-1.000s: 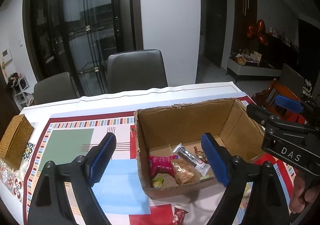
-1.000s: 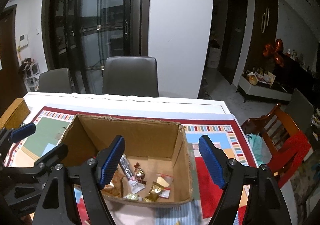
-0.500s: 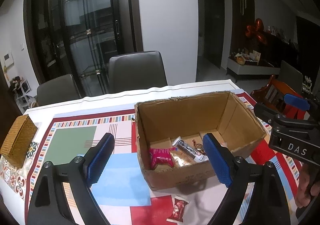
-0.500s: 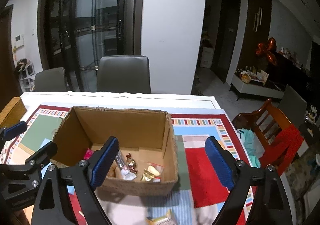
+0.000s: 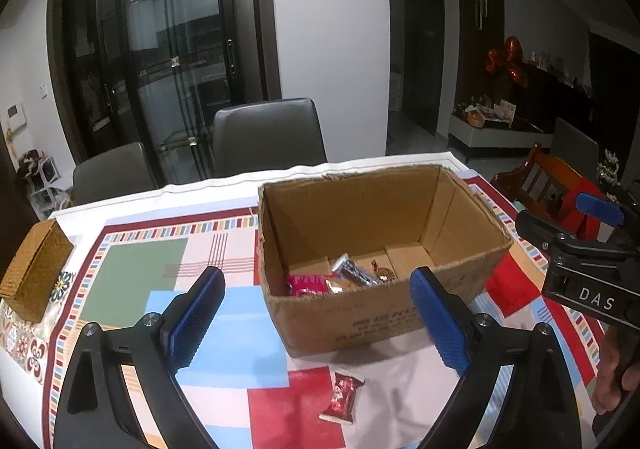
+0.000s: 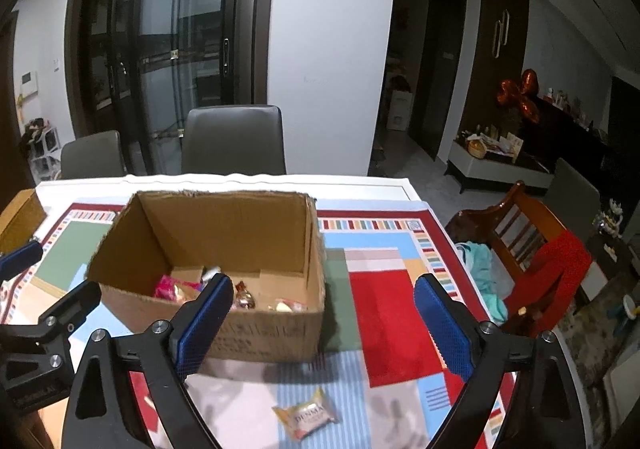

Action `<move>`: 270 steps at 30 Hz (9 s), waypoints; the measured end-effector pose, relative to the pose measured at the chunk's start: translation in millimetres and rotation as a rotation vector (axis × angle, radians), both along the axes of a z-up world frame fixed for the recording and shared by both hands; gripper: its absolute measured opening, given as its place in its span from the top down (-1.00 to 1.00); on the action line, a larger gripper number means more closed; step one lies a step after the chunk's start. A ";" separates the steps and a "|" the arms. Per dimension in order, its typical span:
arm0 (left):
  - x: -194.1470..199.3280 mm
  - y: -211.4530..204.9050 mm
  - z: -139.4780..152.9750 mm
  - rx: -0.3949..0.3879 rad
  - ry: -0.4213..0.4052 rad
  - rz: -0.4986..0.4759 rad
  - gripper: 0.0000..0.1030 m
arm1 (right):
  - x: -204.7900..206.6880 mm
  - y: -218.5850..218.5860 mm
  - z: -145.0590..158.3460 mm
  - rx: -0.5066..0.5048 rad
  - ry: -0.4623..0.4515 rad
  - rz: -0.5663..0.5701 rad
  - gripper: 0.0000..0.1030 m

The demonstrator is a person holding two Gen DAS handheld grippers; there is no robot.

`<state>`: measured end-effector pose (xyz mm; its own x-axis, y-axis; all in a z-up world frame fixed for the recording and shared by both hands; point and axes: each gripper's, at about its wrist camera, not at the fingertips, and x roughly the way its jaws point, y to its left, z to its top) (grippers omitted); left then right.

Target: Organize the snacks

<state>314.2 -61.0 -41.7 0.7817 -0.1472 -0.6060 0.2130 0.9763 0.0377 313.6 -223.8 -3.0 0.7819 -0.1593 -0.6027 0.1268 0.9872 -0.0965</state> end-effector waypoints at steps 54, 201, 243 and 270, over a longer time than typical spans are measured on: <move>-18.7 -18.2 -138.4 0.136 0.205 -0.049 -0.52 | -14.1 7.0 -144.4 -0.027 0.342 0.107 -0.80; 11.1 -0.7 24.8 -0.057 0.040 0.002 0.58 | 12.8 11.3 5.1 0.148 0.022 0.119 0.11; 73.0 0.7 4.0 -0.041 0.090 -0.001 0.55 | 68.8 27.8 -6.3 0.110 0.073 0.137 0.03; 53.3 21.9 19.6 -0.030 0.029 0.069 -0.36 | 49.6 25.9 5.2 0.075 0.039 0.085 -0.68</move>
<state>367.5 -39.1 -22.1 0.7731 -0.1118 -0.6243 0.1458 0.9893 0.0035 363.3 -197.9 2.2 0.7666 -0.0464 -0.6405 0.0394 0.9989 -0.0252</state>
